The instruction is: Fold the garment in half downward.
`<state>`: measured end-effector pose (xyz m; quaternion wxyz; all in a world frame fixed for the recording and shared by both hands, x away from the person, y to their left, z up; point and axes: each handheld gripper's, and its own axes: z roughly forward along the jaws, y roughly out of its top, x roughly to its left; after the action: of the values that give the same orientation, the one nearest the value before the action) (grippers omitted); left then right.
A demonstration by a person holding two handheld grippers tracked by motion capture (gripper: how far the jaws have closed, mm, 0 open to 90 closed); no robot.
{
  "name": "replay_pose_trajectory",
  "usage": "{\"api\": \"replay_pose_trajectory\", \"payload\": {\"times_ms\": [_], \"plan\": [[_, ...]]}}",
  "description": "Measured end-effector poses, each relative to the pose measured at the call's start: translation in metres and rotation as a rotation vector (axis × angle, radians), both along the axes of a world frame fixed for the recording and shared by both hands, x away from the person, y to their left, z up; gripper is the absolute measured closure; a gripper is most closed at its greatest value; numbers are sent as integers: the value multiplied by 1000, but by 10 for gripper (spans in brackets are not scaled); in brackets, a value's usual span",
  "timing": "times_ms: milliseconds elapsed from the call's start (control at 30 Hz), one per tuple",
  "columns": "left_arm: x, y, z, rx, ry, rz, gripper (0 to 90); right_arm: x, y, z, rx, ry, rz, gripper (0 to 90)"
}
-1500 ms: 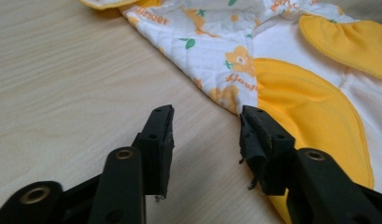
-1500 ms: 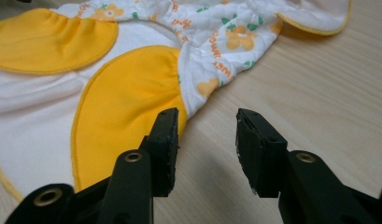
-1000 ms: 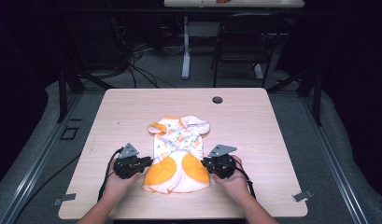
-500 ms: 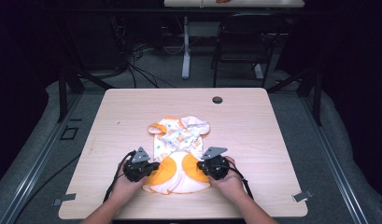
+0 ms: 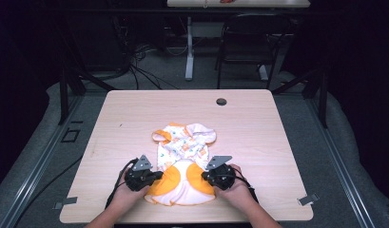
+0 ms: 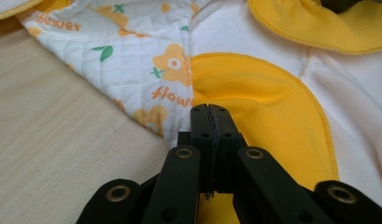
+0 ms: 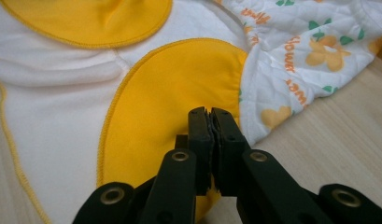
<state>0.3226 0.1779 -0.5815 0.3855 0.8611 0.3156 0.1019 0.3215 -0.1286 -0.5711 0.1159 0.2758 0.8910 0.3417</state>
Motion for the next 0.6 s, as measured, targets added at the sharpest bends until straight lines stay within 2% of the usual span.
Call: {"api": "replay_pose_trajectory", "payload": {"times_ms": [300, 433, 467, 500, 600], "plan": [[-14, -1, 1, 8, 19, -23, 896, -13, -1, 2, -28, 16, 45, 868], [-22, -1, 2, 6, 29, -35, 896, -17, -2, 3, -27, 38, 52, 868], [-23, -1, 2, 10, 32, -40, 896, -19, -1, 3, -24, 38, 50, 868], [-23, -1, 2, 12, 30, -42, 896, -21, -2, 4, -43, 36, 64, 868], [-23, -2, 3, 11, 34, -40, 893, -23, 0, 4, -40, 39, 67, 861]]}}
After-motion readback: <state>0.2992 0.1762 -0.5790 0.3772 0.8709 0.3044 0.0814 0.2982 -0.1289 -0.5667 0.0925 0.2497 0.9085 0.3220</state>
